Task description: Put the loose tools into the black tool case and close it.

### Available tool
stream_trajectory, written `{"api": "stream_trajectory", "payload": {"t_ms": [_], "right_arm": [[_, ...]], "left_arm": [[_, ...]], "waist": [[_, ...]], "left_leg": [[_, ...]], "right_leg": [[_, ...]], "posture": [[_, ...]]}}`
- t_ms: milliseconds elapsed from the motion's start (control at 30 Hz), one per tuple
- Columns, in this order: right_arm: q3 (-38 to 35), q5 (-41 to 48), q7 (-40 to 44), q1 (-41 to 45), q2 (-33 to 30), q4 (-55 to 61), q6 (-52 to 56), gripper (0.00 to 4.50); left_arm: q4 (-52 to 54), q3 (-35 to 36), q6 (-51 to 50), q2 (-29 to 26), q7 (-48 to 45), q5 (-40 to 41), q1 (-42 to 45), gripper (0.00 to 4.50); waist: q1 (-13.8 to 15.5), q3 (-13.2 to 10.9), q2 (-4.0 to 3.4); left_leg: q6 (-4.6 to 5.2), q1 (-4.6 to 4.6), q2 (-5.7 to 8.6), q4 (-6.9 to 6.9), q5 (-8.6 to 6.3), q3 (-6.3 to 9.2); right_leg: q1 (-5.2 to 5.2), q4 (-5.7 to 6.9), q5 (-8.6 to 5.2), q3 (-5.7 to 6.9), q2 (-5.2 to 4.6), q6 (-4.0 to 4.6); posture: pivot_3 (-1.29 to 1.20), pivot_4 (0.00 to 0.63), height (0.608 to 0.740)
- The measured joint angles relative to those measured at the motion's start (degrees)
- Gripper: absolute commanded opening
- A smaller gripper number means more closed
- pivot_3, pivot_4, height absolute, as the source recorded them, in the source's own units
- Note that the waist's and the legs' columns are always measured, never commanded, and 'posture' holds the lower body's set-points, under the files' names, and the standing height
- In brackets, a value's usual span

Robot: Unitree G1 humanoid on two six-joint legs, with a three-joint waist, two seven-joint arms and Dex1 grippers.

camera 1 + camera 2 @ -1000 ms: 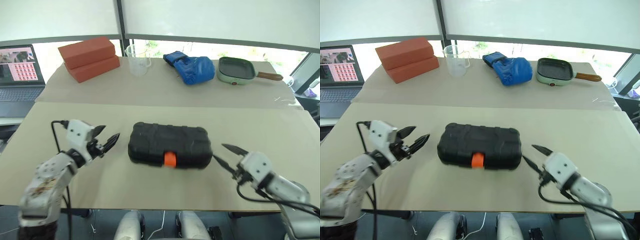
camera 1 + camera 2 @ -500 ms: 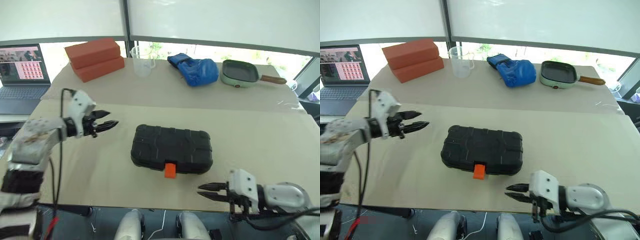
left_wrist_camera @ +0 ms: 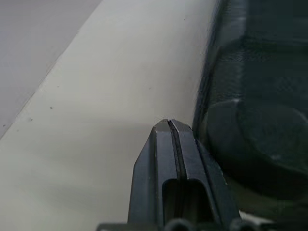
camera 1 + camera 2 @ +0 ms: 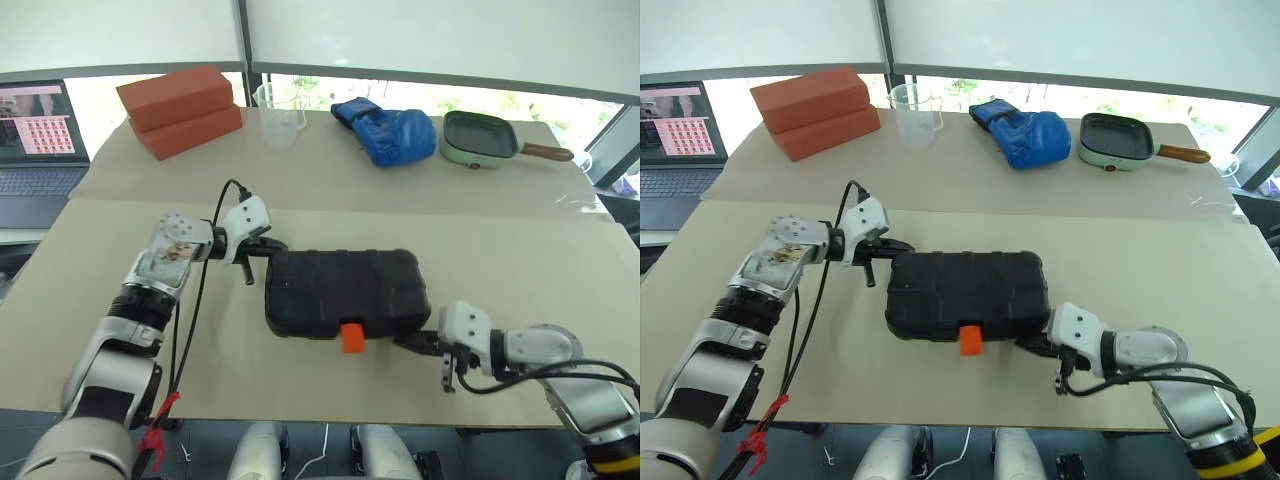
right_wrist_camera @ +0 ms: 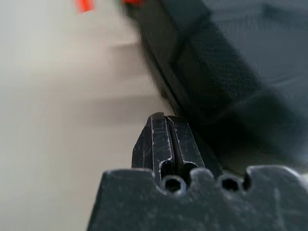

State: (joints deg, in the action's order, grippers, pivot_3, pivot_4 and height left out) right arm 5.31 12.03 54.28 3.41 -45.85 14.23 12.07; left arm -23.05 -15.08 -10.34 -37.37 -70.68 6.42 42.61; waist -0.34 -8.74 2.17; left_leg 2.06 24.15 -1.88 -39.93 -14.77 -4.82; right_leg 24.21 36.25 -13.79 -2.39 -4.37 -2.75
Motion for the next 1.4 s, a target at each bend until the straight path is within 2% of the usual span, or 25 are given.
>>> {"api": "stream_trajectory", "payload": {"t_ms": [100, 300, 533, 633, 733, 933, 1100, 1400], "right_arm": [[-1.61, -1.0, -2.16, 1.37, 0.76, -2.66, 0.0, 0.0], [-3.09, -0.97, -1.9, -0.09, 0.71, -2.4, -0.86, 0.0], [-11.0, 8.04, 0.73, -3.87, -0.84, 4.51, 3.22, 0.0], [-13.23, 13.97, 1.27, -5.09, -0.92, 9.84, 7.62, 0.0], [-12.64, 15.73, 1.9, -5.11, -0.94, 13.83, 9.37, 0.0], [-7.97, 15.01, 1.8, -5.92, -1.03, 16.45, 10.97, 0.0], [-4.28, 11.14, 0.35, -5.29, -0.96, 16.2, 10.97, 0.0], [-0.53, 6.82, -1.96, -4.45, 1.32, 11.91, 10.94, 0.0]], "left_arm": [[4.88, -0.44, -1.1, -2.22, -4.06, 0.44, -3.65, 0.04], [6.08, -0.23, -2.28, -2.56, -4.44, 0.41, -4.88, 0.04], [4.13, 3.0, -4.05, -2.23, -4.26, 1.49, 4.54, 0.04], [9.92, 2.61, -8.73, -0.57, -7.49, 4.17, 7.71, 0.04], [15.47, -0.93, -8.89, 1.85, -9.23, 4.56, 7.28, 0.04], [16.25, -7.99, -3.67, 5.62, -7.5, -0.3, 2.8, 0.04], [16.1, -8.51, 0.18, 5.51, -6.68, -1.93, 2.51, 0.04], [16.08, -8.31, -0.67, 5.49, -6.34, -1.89, 2.47, 0.04]], "waist": [[0.04, 0.0, -0.01], [0.85, 0.0, -0.01], [1.13, 0.0, 0.0], [1.17, 0.0, -0.01], [1.05, 0.01, -0.03], [0.99, 0.03, -0.03], [1.01, 0.09, -0.05], [1.0, 0.11, -0.04]], "left_leg": [[0.0, 0.0, 0.0, 0.01, 0.0, 0.04], [0.03, 0.01, 0.02, -0.04, -0.02, 0.04], [0.04, 0.04, 0.03, -0.12, -0.02, 0.13], [0.08, 0.06, 0.03, -0.13, -0.05, 0.24], [0.1, 0.03, 0.05, -0.15, -0.06, 0.28], [0.09, -0.02, 0.04, -0.2, -0.05, 0.29], [0.1, -0.1, 0.05, -0.25, -0.05, 0.28], [0.1, -0.13, 0.05, -0.4, -0.05, 0.27]], "right_leg": [[0.01, 0.0, 0.0, 0.01, -0.01, 0.0], [-0.03, 0.02, 0.02, 0.03, -0.02, -0.03], [-0.06, 0.03, 0.04, 0.07, 0.0, -0.06], [-0.1, 0.0, 0.04, 0.06, -0.02, -0.07], [-0.11, -0.02, 0.05, 0.01, -0.02, -0.09], [-0.13, 0.06, 0.05, -0.01, 0.02, -0.08], [-0.21, 0.11, 0.05, -0.03, 0.0, -0.08], [-0.18, 0.4, 0.03, -0.05, 0.01, -0.07]], "posture": [[0.0, 0.15, 0.738], [0.0, 0.15, 0.738], [0.0, 0.15, 0.738], [0.0, 0.15, 0.738], [0.0, 0.15, 0.738], [0.0, 0.15, 0.738], [0.0, 0.15, 0.738], [0.0, 0.15, 0.738]]}}
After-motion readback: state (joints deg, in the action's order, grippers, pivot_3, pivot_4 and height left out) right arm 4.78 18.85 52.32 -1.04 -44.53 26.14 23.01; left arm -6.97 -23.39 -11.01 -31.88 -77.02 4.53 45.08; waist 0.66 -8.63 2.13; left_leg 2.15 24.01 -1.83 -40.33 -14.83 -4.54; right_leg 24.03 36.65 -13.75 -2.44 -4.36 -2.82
